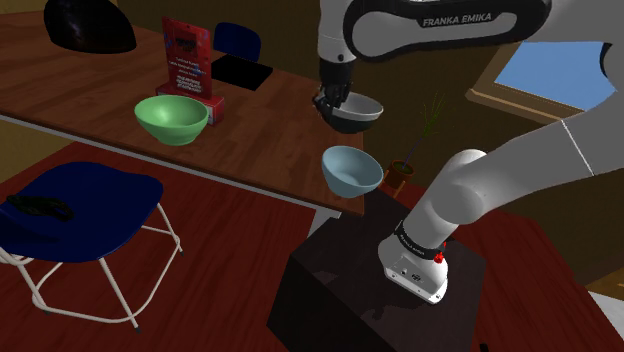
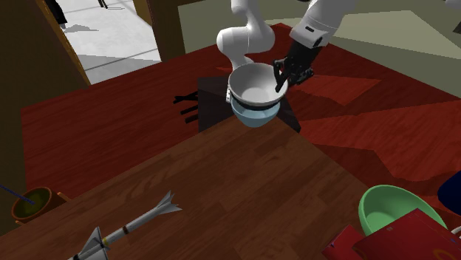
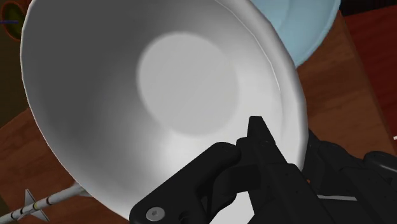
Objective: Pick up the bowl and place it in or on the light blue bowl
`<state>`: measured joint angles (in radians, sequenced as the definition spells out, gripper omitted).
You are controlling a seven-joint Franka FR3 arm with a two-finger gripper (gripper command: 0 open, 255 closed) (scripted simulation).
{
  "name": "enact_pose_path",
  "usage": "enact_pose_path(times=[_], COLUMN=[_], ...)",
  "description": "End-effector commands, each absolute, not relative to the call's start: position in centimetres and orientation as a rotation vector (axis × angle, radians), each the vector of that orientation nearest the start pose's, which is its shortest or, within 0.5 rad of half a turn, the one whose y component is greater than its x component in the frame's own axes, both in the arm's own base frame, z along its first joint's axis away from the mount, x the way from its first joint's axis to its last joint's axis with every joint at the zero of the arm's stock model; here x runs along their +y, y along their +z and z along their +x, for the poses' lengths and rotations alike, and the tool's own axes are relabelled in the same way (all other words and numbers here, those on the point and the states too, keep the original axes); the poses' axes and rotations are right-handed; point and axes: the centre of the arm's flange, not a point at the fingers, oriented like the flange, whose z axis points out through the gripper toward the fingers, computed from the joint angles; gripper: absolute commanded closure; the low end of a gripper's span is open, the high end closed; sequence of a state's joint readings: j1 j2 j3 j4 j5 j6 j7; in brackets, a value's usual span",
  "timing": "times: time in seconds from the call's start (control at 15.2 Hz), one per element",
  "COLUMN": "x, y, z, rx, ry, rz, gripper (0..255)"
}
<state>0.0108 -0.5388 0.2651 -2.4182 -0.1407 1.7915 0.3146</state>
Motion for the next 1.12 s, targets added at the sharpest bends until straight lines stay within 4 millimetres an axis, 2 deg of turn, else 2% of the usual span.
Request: enact_pose_path(times=[0.0, 0.33, 1.06], x=[10.5, 12.4, 12.4], y=[49.3, 49.8, 44.0], z=[34.3, 27.9, 27.9], rx=[0.076, 0.076, 0.076], ry=[0.048, 0.048, 0.048], rz=[-3.429, -3.429, -3.429], gripper=[255, 255, 255])
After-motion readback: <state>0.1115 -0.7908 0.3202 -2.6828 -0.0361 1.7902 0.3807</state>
